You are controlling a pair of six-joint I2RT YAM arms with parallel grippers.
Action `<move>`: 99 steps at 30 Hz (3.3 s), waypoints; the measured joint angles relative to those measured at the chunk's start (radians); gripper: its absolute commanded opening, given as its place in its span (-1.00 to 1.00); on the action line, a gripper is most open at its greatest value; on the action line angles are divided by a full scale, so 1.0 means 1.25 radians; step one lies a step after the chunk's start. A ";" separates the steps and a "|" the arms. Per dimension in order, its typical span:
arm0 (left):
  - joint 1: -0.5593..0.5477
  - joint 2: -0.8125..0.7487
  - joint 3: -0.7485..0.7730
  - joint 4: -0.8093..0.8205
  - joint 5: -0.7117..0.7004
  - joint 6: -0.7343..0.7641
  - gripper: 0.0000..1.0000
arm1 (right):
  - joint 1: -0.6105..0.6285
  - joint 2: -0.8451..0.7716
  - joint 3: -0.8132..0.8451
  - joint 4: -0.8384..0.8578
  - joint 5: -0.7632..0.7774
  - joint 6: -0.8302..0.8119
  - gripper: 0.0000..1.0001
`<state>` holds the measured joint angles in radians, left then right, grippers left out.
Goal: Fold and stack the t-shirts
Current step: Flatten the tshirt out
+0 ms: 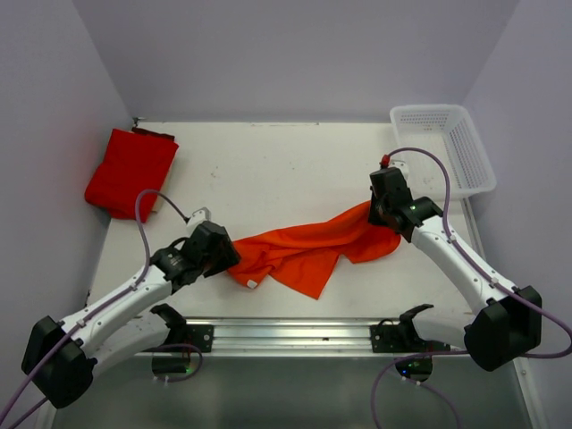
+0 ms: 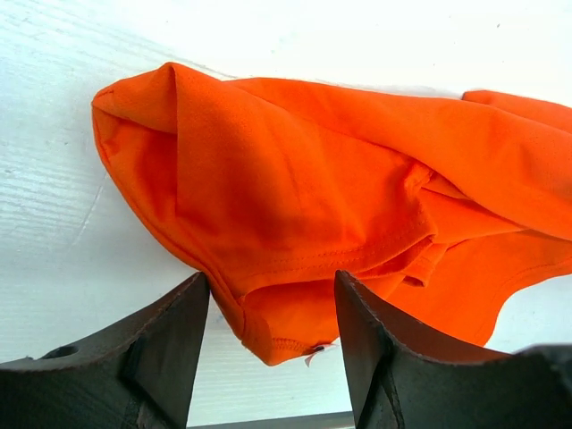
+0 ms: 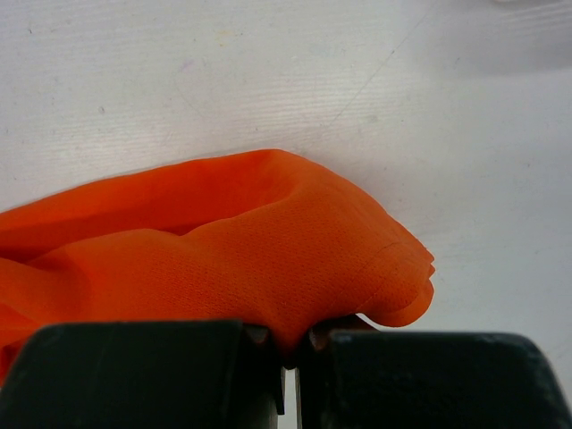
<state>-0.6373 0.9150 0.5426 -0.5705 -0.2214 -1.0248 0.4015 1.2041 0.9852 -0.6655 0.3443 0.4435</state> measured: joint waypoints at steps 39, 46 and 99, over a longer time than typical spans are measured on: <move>0.000 0.036 -0.040 0.003 -0.036 0.026 0.22 | 0.000 0.000 0.000 0.000 -0.001 0.000 -1.00; 0.000 0.020 -0.110 0.030 -0.015 0.013 0.21 | 0.000 0.000 0.000 0.000 -0.003 0.000 -1.00; 0.000 -0.010 -0.103 0.074 -0.011 0.018 -0.35 | 0.000 0.001 -0.008 0.000 -0.018 -0.003 -1.00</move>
<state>-0.6369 0.9020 0.4133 -0.4782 -0.2348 -1.0023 0.4015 1.2053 0.9756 -0.6651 0.3218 0.4400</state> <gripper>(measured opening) 0.320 0.026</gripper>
